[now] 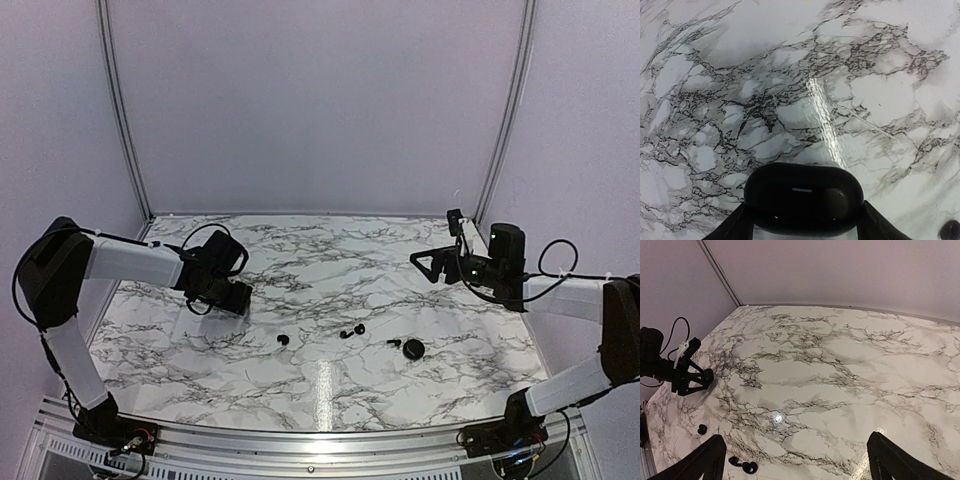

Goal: Insert the wireless bluetooth earbuds into the charging case
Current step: Pick up the charging case from the center of the board, then pass from the left arm to the right

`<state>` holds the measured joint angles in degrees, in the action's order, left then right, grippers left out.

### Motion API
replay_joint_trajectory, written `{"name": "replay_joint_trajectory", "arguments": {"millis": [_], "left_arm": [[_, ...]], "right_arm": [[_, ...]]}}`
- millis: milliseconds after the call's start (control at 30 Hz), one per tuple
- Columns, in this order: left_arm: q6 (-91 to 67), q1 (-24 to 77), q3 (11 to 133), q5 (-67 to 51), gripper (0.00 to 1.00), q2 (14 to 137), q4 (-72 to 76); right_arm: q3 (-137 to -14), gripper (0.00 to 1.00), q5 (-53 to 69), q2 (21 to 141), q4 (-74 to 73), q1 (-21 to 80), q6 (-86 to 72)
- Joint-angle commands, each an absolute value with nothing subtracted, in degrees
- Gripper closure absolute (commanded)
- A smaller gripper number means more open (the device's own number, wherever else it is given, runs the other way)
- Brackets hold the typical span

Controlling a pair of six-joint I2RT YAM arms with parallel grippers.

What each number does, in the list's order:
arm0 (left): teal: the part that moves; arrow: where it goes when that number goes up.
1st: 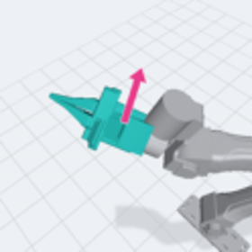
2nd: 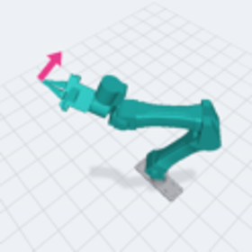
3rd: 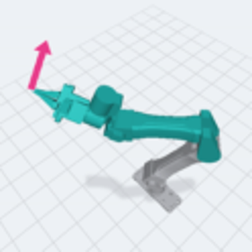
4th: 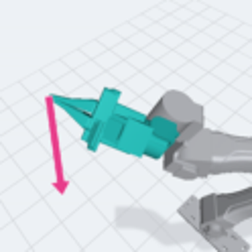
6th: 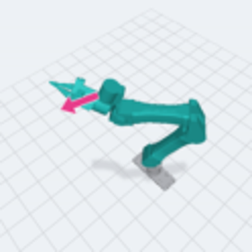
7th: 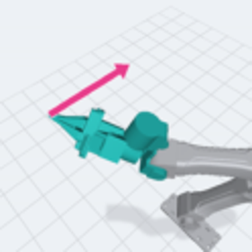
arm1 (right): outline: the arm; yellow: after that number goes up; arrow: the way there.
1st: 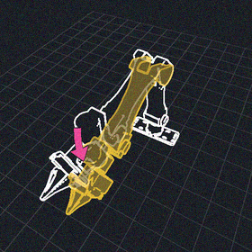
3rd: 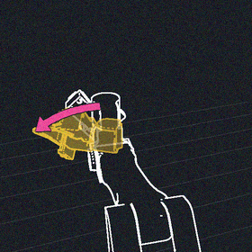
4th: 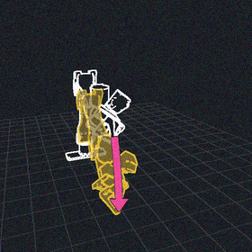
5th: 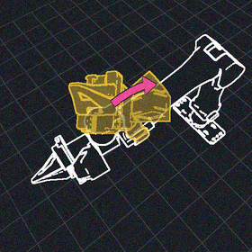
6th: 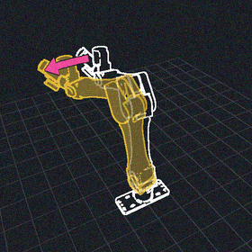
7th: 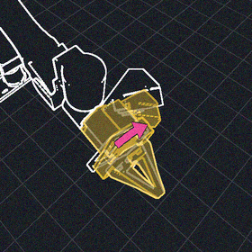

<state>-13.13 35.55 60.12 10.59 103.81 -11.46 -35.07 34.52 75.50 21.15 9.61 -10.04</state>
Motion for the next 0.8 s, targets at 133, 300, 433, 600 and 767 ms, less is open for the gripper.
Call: {"name": "replay_joint_trajectory", "arguments": {"millis": [133, 300, 433, 600, 767], "left_arm": [[-5.3, 41.9, 51.7, 9.1, 0.38, 91.6, -7.9], [3.4, 50.2, 47.9, 10.0, 0.38, 84.5, -5.2], [10.4, 57.1, 44.5, 9.1, 0.38, 77.8, -0.8], [17.8, 62.8, 42.7, 7.3, 0.37, 70.2, 2.4], [23.1, 66.4, 43.2, 7.4, 0.39, 67.3, 2.2]], "right_arm": [[-39.5, 0.05, 39.0, 79.3, 15.8, 15.4, -13.9], [-42.4, 0.07, 44.0, 82.1, 11.8, 21.6, -16.9], [-44.7, 0.1, 47.9, 83.5, 8.8, 26.0, -18.6], [-46.3, 0.12, 52.4, 84.5, 7.1, 30.2, -21.9], [-47.2, 0.16, 56.1, 85.9, 7.8, 34.8, -25.5]]}}
